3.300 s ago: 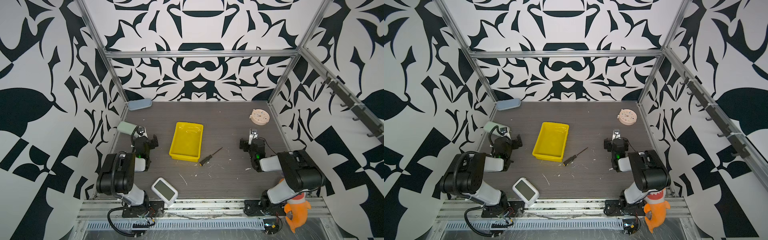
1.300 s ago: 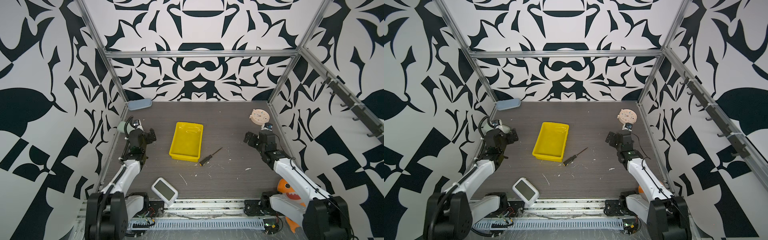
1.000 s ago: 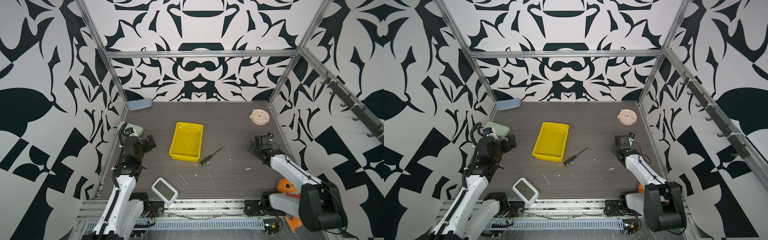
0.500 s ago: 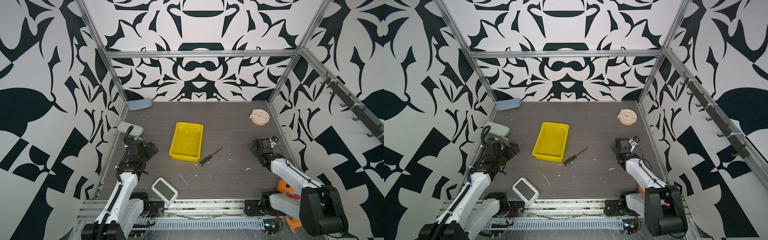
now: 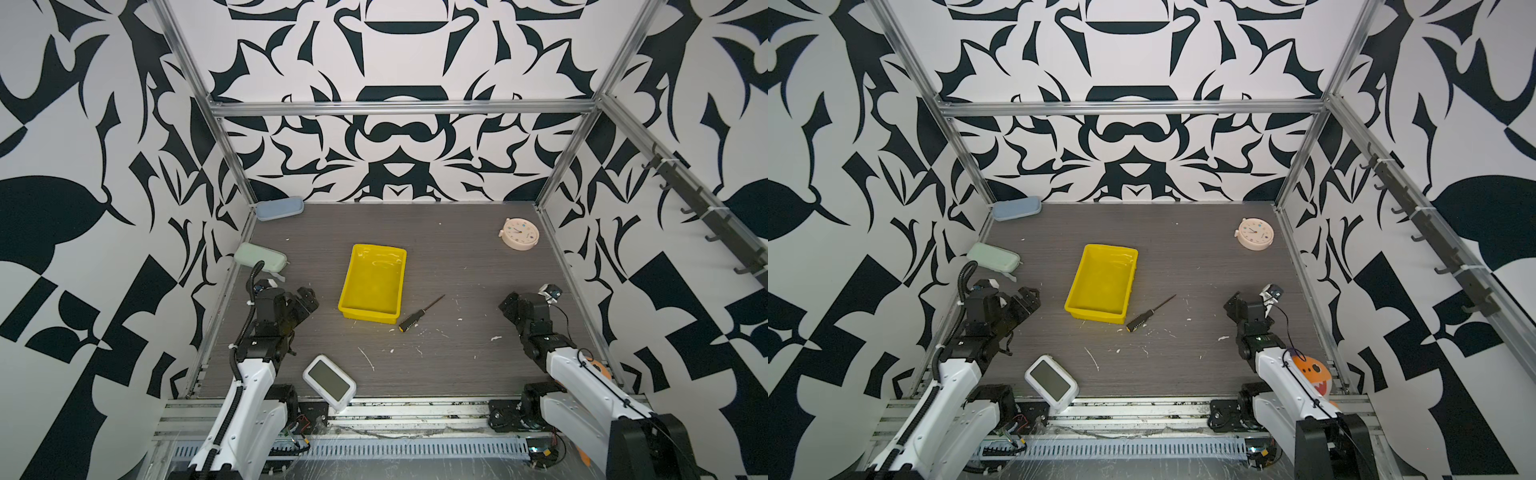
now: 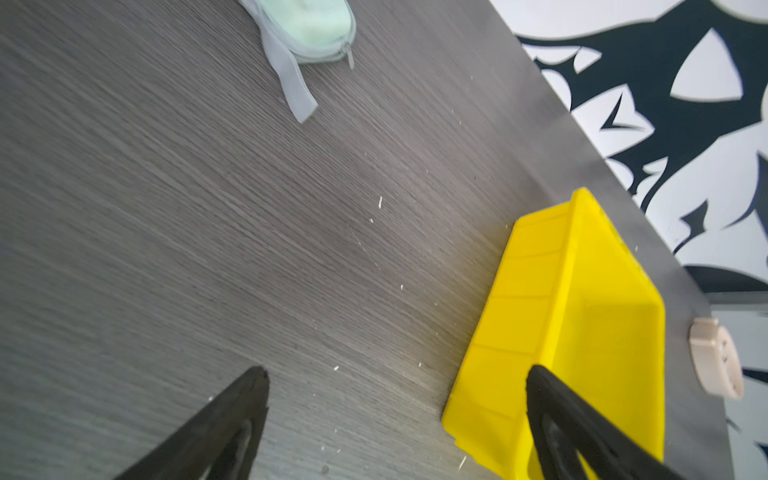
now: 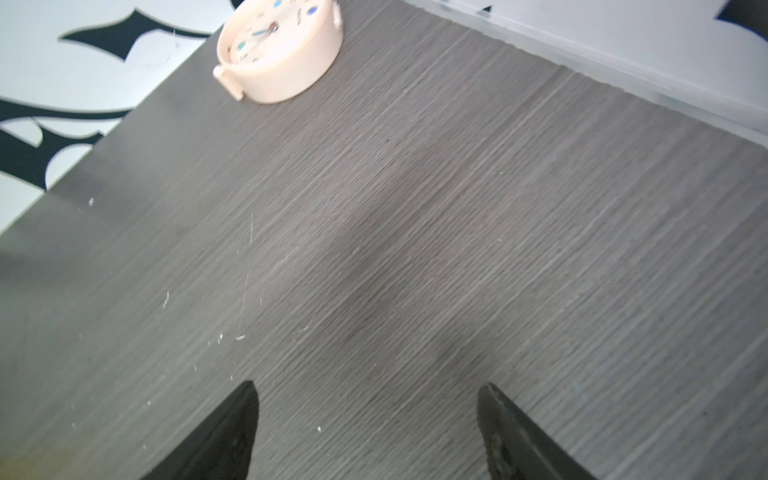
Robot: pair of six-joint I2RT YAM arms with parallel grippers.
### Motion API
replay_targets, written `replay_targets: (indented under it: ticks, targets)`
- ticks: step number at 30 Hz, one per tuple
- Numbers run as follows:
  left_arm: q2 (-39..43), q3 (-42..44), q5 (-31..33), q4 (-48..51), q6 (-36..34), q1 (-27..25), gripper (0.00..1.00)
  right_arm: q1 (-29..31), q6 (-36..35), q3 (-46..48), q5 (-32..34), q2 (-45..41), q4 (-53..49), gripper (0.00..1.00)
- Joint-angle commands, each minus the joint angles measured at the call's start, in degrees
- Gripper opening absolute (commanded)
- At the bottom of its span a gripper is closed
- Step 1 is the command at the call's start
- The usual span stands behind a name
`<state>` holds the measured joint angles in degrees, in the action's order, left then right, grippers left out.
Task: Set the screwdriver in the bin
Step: 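Swing the right gripper toward the screwdriver while the left arm lifts slightly, then lower the right gripper over the screwdriver handle and close on it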
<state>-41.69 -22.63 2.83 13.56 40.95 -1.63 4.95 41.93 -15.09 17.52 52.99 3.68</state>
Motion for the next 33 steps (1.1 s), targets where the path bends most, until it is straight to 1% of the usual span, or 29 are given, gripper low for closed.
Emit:
replay_targets:
  ticks: [1, 2, 4, 5, 7, 8, 10, 12, 15, 16, 18, 19, 23, 24, 27, 30, 33]
  targets:
    - [3.5, 1.1, 3.8, 3.4, 2.8, -0.1, 0.99, 0.0, -4.0, -1.7, -5.1, 1.0, 2.7, 0.84]
    - [4.6, 1.6, 4.5, 3.8, 3.5, -0.1, 0.99, 0.1, -3.8, -2.6, -5.9, 1.3, 1.2, 0.84]
    - [7.0, 2.6, 6.2, 4.9, 5.2, -0.1, 0.99, 0.1, -3.0, -4.9, -10.8, 0.9, -2.9, 0.84]
    - [8.3, 3.2, 7.3, 5.4, 6.0, 0.0, 0.99, 0.1, -1.2, -6.2, -12.6, -0.1, -6.2, 0.84]
    - [10.2, 4.0, 9.7, 6.6, 7.2, -0.1, 0.99, 0.2, 3.7, -7.0, -17.5, -3.4, -10.6, 0.84]
    - [11.3, 4.3, 10.2, 6.8, 6.5, -0.1, 0.99, 0.3, 6.9, -6.9, -20.2, -5.5, -12.3, 0.84]
    - [13.3, 4.5, 9.6, 7.1, 4.3, -0.1, 0.99, 1.0, 14.3, -6.3, -23.3, -9.2, -16.1, 0.8]
    - [15.4, 4.7, 8.0, 7.4, 2.8, -0.1, 0.99, 2.5, 21.1, -4.8, -24.9, -11.8, -18.1, 0.74]
    - [17.9, 4.6, 7.3, 8.9, 2.6, 0.0, 0.99, 8.0, 27.3, -4.4, -23.2, -12.6, -20.0, 0.72]
    - [18.6, 4.3, 8.0, 9.8, 2.3, -0.1, 0.99, 10.2, 29.0, -4.7, -22.2, -12.2, -20.3, 0.72]
    - [20.7, 4.0, 12.0, 12.8, 3.8, -0.1, 0.99, 15.4, 32.4, -6.2, -20.1, -10.5, -20.1, 0.71]
    - [21.8, 4.3, 12.8, 13.3, 4.3, -0.1, 0.99, 17.6, 33.8, -7.1, -19.0, -9.5, -19.9, 0.71]
    - [24.9, 6.5, 7.9, 9.6, 2.2, 0.0, 0.99, 28.5, 39.9, -10.8, -14.3, -2.8, -16.3, 0.68]
    - [25.0, 6.8, 7.1, 9.3, 1.9, -0.1, 0.99, 31.7, 41.1, -12.0, -12.9, -0.6, -15.7, 0.67]
    - [24.0, 6.7, 5.5, 8.8, 1.7, -0.1, 0.99, 38.5, 44.3, -15.3, -9.2, 6.1, -13.8, 0.65]
    - [22.2, 6.5, 5.6, 8.3, 1.9, -0.1, 0.99, 41.5, 48.9, -17.5, -9.3, 12.3, -10.8, 0.62]
    - [20.5, 6.1, 5.5, 8.0, 1.8, -0.1, 0.99, 42.1, 50.9, -20.4, -11.0, 18.4, -9.1, 0.61]
